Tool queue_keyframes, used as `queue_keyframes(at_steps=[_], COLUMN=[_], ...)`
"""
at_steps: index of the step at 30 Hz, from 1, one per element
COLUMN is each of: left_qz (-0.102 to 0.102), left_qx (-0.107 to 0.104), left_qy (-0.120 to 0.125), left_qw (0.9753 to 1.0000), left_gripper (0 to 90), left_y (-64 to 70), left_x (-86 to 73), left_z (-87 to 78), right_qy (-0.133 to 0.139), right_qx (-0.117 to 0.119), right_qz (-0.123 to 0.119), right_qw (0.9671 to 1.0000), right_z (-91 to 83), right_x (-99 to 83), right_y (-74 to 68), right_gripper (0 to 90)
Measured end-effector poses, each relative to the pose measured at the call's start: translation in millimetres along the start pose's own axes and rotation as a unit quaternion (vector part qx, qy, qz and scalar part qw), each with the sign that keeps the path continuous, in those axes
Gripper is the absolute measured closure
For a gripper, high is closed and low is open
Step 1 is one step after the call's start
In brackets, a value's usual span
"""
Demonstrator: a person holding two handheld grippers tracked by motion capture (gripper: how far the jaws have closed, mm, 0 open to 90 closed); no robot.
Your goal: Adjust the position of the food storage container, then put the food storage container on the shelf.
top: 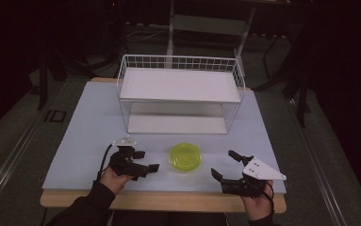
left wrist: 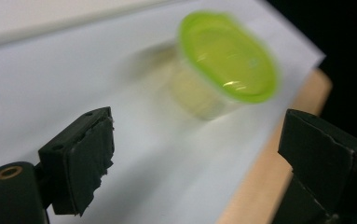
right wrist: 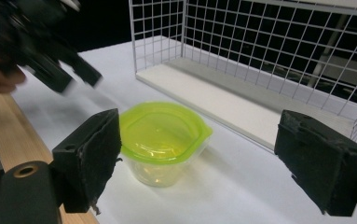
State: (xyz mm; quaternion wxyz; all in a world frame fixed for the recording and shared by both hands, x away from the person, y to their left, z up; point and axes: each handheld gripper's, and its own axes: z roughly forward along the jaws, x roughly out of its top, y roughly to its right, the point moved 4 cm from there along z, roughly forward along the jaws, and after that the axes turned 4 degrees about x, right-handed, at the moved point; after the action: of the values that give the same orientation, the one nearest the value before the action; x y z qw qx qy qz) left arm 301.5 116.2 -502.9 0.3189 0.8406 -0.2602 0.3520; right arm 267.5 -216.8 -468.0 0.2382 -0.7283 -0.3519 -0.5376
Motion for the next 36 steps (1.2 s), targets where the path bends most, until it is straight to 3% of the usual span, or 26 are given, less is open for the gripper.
queue_keyframes(at_steps=[3, 6, 9, 14, 18, 21, 23, 26, 31, 36], left_qz=[0.018, 0.061, 0.096, 0.128, 0.118, 0.123, 0.126, 0.125, 0.105, 0.090], left_qx=[-0.011, -0.011, -0.007, -0.007, -0.031, -0.031, -0.043, -0.041, -0.038, -0.029], left_qy=[0.036, 0.059, 0.068, 0.070, 0.064, 0.055, 0.054, 0.054, 0.057, 0.055], left_qw=[0.9991, 0.9964, 0.9930, 0.9893, 0.9905, 0.9904, 0.9897, 0.9899, 0.9922, 0.9940], left_gripper=[1.9, 1.9, 1.8, 1.9, 1.9, 1.9, 1.9, 2.1, 2.4, 2.4], left_y=[8.6, 23.8, 37.9, 50.9, 57.8, 61.4, 63.1, 62.5, 53.3, 47.0], left_x=[3.5, 6.6, 9.5, 14.0, 22.7, 28.8, 34.2, 38.9, 56.4, 64.0], left_z=[-11.3, -22.0, -29.5, -34.4, -36.3, -34.3, -31.7, -28.6, -18.7, -9.1], right_qy=[-0.003, 0.000, -0.013, -0.026, -0.028, -0.027, -0.027, -0.023, -0.027, -0.040], right_qx=[0.003, 0.010, 0.011, 0.023, 0.020, 0.021, 0.029, 0.040, 0.053, 0.036], right_qz=[0.000, -0.005, -0.034, -0.040, -0.053, -0.051, -0.036, -0.026, 0.004, 0.029], right_qw=[1.0000, 0.9999, 0.9993, 0.9986, 0.9980, 0.9981, 0.9985, 0.9986, 0.9982, 0.9981], right_z=[-1.2, -2.6, -3.1, -0.7, 2.9, 4.6, 6.0, 7.5, 16.3, 28.7], right_x=[2.8, 6.1, 10.5, 20.1, 30.2, 37.1, 42.5, 46.4, 51.7, 46.5], right_y=[-1.6, -4.7, -10.6, -15.9, -17.7, -17.5, -16.1, -14.6, -6.4, 3.6], right_gripper=[14.2, 13.6, 12.7, 11.8, 12.2, 12.9, 13.0, 13.0, 11.5, 13.7])
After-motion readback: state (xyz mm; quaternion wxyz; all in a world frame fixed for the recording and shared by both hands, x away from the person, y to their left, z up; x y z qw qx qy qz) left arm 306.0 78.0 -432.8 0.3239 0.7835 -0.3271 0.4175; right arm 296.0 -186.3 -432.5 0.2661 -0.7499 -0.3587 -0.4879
